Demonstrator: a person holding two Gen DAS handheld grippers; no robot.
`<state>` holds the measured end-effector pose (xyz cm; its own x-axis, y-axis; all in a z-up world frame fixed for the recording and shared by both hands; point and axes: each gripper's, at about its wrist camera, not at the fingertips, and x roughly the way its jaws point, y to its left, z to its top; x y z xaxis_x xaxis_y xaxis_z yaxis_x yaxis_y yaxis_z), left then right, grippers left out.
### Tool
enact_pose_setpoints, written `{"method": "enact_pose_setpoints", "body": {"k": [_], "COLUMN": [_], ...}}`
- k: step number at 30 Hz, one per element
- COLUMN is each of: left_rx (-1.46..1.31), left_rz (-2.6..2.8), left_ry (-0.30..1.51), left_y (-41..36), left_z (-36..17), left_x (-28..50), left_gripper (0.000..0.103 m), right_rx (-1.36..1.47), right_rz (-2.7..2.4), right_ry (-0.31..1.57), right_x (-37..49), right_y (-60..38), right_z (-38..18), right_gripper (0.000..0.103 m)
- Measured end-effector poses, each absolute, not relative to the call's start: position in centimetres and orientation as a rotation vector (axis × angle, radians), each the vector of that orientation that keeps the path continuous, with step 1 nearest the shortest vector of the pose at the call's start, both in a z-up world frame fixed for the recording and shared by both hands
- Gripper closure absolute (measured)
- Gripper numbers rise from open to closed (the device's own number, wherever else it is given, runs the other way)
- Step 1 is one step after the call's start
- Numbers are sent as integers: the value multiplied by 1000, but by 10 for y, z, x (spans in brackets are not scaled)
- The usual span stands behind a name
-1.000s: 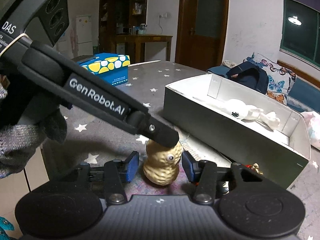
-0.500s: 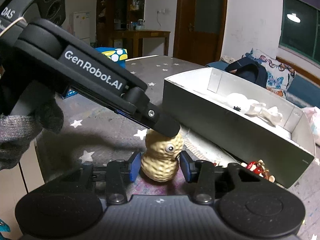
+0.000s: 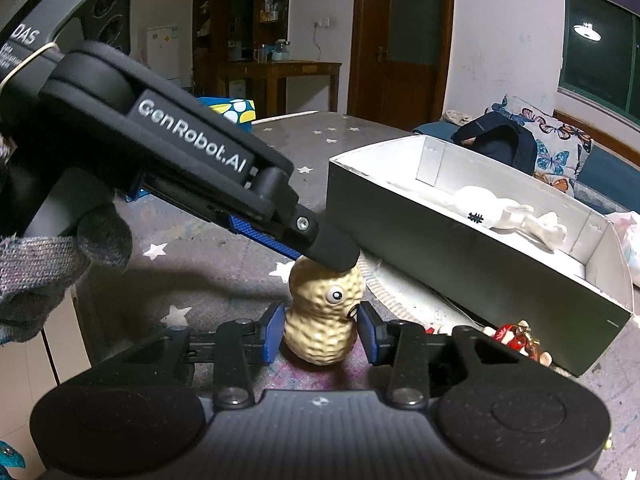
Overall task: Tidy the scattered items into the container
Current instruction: 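Lift the peanut figurine with the right gripper and carry it into the box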
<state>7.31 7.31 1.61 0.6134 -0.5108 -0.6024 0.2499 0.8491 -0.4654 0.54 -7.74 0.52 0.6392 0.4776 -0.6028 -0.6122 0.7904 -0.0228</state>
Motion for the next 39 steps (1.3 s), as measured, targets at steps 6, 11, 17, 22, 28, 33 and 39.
{"method": "enact_pose_setpoints", "body": {"k": [6, 11, 17, 22, 28, 33, 39], "left_rx": [-322, -324, -332, -315, -303, -284, -269], "left_rz": [-468, -470, -488, -536, -597, -627, -621], "left_ry": [797, 801, 771, 714, 680, 688, 741], "left_y": [68, 67, 62, 45, 14, -15, -40], "left_z": [18, 19, 35, 62, 91, 95, 75], "left_x": [69, 67, 66, 78, 122, 172, 228], "left_gripper": [69, 71, 71, 71, 71, 71, 70], "right_rx": [-212, -204, -184, -154, -149, -163, -174], "right_rz": [630, 626, 618, 592, 522, 457, 421], "right_ry": [627, 626, 602, 555, 495, 503, 568], "right_x": [6, 5, 3, 10, 37, 78, 131], "right_y": [-80, -80, -89, -111, -142, -163, -179], "right_z": [6, 6, 21, 47, 76, 86, 70], "right_gripper": [64, 66, 66, 66, 67, 67, 67]}}
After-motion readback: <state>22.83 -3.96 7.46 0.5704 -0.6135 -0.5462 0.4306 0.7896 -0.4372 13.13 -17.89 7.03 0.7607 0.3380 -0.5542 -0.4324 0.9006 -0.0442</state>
